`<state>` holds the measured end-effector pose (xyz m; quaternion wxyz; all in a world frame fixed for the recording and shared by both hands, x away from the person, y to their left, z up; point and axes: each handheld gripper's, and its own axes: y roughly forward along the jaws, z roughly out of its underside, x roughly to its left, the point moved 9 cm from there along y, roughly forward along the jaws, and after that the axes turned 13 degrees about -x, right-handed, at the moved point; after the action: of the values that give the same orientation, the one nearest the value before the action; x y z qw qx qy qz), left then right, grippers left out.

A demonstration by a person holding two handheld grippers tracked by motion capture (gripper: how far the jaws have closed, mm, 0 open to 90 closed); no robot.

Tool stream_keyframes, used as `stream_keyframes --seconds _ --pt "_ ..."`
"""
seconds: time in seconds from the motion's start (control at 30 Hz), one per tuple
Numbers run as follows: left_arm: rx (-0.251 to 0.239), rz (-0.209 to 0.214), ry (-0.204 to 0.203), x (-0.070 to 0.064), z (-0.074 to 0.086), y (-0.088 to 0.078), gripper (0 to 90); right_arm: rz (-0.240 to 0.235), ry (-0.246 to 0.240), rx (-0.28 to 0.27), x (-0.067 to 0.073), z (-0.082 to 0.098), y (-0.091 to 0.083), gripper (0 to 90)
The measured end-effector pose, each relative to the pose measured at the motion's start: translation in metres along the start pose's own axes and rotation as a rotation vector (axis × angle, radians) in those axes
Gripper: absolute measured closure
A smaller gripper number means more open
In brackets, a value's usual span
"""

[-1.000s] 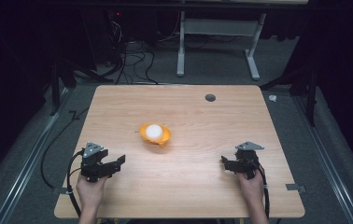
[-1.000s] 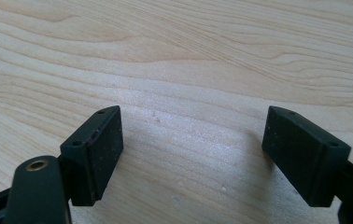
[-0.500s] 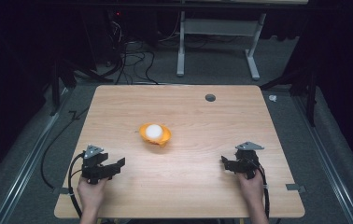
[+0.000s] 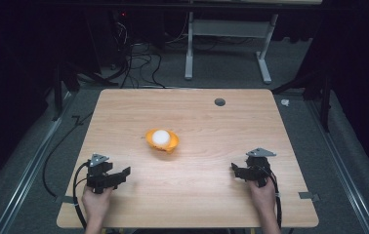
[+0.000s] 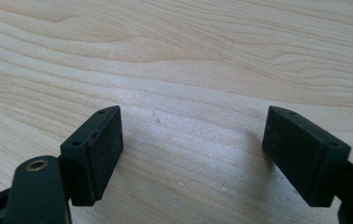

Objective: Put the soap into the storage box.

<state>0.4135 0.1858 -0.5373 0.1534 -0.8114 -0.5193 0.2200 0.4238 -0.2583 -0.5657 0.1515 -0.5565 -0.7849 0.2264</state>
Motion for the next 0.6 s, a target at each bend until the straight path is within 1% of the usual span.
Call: stream_keyframes --seconds 0.2,0.37,0.4,0.43,0.47,0.6 --pt "0.012 -0.007 0.005 0.002 0.005 0.004 23.6 0.001 0.0 0.0 0.0 0.0 0.0 21.2" --pt "0.015 -0.011 0.001 0.002 0.008 0.008 23.6 0.0 0.0 0.0 0.0 0.0 0.0 21.2" --pt "0.016 -0.015 0.005 0.002 0.008 0.009 23.7 0.0 0.0 0.0 0.0 0.0 0.0 21.2" --pt "0.019 -0.028 0.021 0.002 0.009 0.01 23.6 0.0 0.0 0.0 0.0 0.0 0.0 21.2" --pt "0.024 -0.032 0.035 0.002 0.01 0.011 23.6 0.0 0.0 0.0 0.0 0.0 0.0 21.2" --pt "0.033 -0.035 0.037 0.002 0.013 0.015 23.7 0.0 0.0 0.0 0.0 0.0 0.0 21.1"
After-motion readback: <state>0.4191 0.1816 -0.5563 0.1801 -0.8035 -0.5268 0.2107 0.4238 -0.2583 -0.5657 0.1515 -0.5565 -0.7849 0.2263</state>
